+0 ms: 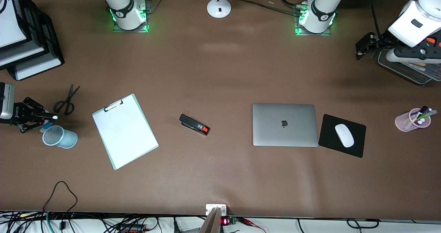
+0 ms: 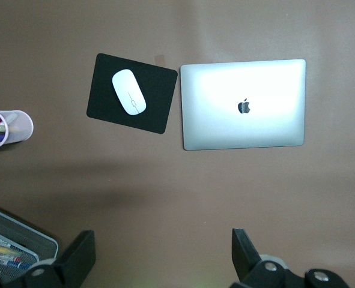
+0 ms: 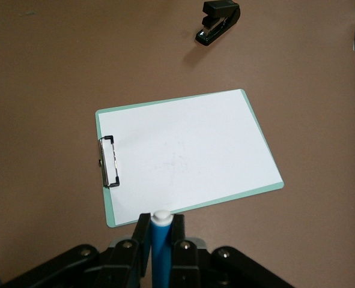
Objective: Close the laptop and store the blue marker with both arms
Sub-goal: 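Lower the marker into the grey cup and open the right gripper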
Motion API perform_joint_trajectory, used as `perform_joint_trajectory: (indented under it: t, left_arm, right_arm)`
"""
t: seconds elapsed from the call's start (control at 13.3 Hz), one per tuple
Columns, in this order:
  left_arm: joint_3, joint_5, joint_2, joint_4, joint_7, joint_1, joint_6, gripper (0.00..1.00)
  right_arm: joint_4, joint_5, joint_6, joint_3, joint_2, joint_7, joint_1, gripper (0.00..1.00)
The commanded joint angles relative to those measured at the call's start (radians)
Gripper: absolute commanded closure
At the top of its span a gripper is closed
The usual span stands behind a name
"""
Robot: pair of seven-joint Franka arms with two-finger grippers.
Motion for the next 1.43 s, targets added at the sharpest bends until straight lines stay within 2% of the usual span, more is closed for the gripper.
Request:
perform_joint_trajectory:
  t: [0.0, 0.3, 1.2, 1.35]
  left_arm:
    - [-0.002, -0.009, -0.017, -0.004, 0.016, -0.001, 0.009, 0.0]
    - [-0.002, -0.009, -0.017, -0.002, 0.016, 0.001, 0.008, 0.0]
    - [0.0, -0.006, -0.008, 0.002, 0.016, -0.001, 0.018, 0.0]
    - [0.0, -0.006, -0.008, 0.002, 0.016, -0.001, 0.018, 0.0]
  right_arm:
    - [0.043, 0.028, -0.051, 0.022, 0.046, -0.033, -0.048, 1.0]
    - [0.152, 0.035, -0.126, 0.028, 0.118, -0.085, -0.063, 1.0]
    - [0.16, 0.051, -0.166, 0.034, 0.177, -0.12, -0.112, 1.0]
    - [0.189, 0.049, -0.162, 0.05, 0.191, -0.12, -0.112, 1.0]
